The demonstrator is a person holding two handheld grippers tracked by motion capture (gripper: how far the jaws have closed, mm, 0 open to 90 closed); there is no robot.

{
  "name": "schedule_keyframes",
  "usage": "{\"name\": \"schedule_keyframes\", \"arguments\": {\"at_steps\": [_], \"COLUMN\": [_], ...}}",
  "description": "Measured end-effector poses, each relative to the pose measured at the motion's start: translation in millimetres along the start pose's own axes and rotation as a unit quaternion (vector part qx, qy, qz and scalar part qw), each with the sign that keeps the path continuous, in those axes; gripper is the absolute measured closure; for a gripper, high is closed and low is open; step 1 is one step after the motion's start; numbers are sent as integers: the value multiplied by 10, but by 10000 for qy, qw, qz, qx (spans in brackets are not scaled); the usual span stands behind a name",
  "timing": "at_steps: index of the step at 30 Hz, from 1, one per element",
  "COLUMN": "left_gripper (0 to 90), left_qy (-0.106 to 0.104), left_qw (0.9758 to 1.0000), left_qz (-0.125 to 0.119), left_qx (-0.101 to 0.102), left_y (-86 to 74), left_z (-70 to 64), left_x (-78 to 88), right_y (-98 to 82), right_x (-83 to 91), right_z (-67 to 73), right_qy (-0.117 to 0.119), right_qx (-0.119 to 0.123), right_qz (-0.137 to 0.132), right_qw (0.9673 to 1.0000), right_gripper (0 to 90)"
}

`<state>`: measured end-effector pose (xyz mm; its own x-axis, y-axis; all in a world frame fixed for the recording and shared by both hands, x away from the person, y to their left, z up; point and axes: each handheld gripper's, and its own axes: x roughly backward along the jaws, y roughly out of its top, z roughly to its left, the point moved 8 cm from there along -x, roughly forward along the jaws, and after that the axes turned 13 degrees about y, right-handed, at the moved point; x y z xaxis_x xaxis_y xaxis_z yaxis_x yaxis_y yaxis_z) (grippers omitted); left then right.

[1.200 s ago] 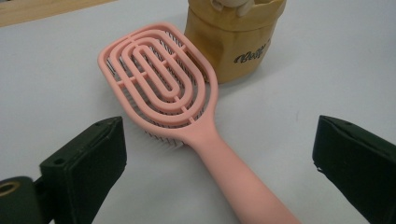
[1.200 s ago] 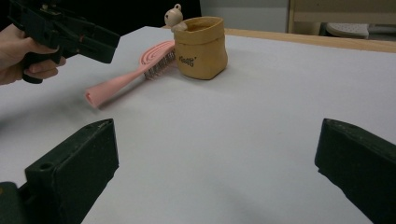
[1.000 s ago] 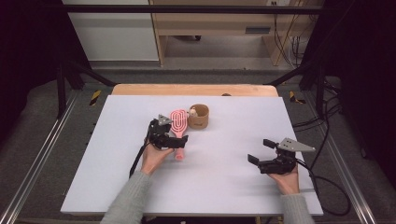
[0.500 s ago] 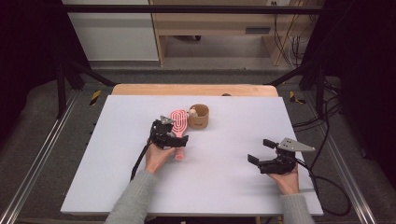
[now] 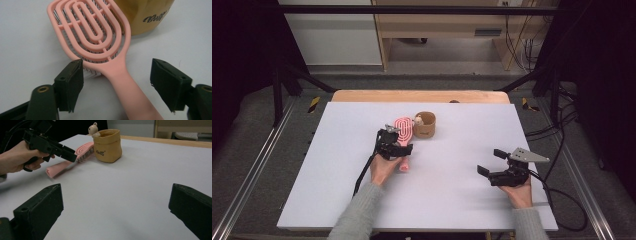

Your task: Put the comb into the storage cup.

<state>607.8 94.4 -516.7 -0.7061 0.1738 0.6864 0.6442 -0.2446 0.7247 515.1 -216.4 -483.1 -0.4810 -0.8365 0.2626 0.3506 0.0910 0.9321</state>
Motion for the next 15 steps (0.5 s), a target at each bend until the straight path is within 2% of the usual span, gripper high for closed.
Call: {"name": "schedule_keyframes", "arguments": {"at_steps": [4,8,15], "left_gripper": [322,350,354], "left_qy": [51,156,232], "left_qw": [10000,9999,9997], "left_qz": [28,60,123], "left_qx": [39,-32,10], "left_y": [-4,-27,-53], "left_z": [-3,-26,-50], "left_x": [11,15,21], "right_y": [1,0,3], "right_x": [1,1,5], "right_z": [-1,-1,2], "right_qy": [-3,-9,-4], "right_qx": [1,1,-12], "right_qz": [1,0,-10], "right_qw": [10000,10000,10000], "right_gripper": [2,3,2]}}
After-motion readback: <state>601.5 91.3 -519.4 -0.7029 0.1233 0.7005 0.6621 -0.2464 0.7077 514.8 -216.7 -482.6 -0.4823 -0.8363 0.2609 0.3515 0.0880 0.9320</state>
